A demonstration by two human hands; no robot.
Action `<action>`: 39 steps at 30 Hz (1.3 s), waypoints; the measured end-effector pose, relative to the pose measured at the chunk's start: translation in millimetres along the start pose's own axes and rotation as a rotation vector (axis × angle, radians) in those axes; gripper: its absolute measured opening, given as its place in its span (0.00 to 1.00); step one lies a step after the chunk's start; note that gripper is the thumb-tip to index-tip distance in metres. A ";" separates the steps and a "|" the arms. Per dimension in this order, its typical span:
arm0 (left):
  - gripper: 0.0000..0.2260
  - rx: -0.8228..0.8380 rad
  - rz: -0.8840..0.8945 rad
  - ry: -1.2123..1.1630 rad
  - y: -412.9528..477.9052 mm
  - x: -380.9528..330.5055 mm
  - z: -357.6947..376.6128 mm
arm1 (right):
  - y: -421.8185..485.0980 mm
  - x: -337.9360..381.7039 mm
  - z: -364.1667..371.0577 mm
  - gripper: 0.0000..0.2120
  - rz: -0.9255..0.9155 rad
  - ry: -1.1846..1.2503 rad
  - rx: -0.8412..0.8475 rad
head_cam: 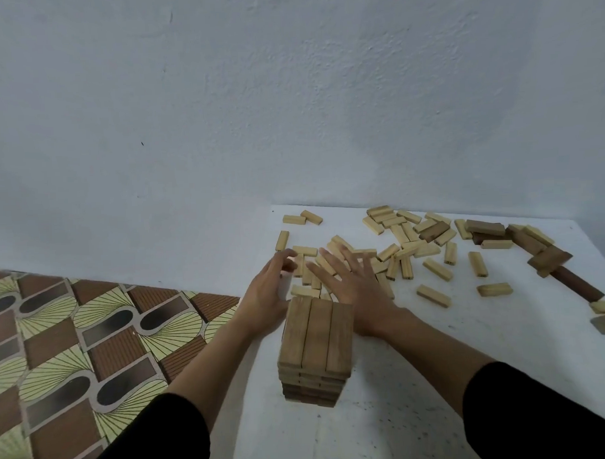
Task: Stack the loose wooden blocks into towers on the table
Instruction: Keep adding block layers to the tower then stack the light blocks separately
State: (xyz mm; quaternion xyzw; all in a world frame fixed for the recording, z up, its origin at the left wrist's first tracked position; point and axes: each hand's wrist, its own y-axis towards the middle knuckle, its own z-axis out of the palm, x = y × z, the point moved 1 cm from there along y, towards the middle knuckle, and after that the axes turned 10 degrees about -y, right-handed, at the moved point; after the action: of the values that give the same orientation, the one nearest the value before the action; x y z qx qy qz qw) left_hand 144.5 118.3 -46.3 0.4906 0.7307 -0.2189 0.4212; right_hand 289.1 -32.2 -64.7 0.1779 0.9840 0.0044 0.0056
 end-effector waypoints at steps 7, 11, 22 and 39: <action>0.29 -0.017 -0.026 -0.196 11.1 9.7 -20.1 | -8.9 -11.2 -2.6 0.37 0.110 -0.034 -0.055; 0.22 -0.179 0.044 0.113 24.1 20.2 -18.7 | -22.6 -12.4 -2.9 0.32 0.232 -0.030 -0.096; 0.24 -0.018 0.060 0.136 51.4 14.7 21.4 | 6.6 -5.5 2.3 0.32 0.191 0.004 -0.094; 0.22 -0.079 -0.032 0.344 84.6 25.0 -7.9 | 35.3 -20.7 -1.3 0.27 0.133 -0.105 -0.032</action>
State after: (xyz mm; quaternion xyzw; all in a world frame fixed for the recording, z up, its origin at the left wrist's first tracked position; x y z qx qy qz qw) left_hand 213.5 173.2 -54.8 0.4923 0.8077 -0.1096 0.3053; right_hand 320.8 -6.4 -62.8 0.2428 0.9682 0.0113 0.0598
